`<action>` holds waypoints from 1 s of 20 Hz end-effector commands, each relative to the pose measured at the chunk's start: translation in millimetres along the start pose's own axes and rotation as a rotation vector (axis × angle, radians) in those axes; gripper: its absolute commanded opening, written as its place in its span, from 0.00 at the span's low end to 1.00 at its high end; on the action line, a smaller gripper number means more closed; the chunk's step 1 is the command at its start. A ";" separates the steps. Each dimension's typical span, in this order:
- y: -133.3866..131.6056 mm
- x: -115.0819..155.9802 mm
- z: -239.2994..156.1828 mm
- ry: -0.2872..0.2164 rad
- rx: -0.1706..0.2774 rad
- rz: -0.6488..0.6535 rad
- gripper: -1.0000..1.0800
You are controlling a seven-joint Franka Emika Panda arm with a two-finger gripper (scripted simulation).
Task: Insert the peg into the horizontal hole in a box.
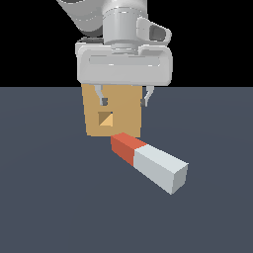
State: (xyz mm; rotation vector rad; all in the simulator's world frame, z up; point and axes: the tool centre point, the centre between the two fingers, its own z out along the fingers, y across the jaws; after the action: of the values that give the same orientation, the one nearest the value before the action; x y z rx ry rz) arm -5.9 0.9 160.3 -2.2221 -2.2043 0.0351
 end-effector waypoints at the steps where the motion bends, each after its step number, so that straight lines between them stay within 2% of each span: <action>1: 0.0 0.0 0.0 0.000 0.000 0.000 0.96; 11: 4.8 -6.7 7.7 0.000 -0.002 -0.059 0.96; 20: 19.9 -23.1 28.4 0.000 -0.009 -0.219 0.96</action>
State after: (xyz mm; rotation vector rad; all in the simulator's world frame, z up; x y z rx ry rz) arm 10.1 -19.2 136.1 -2.0096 -2.4038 0.0247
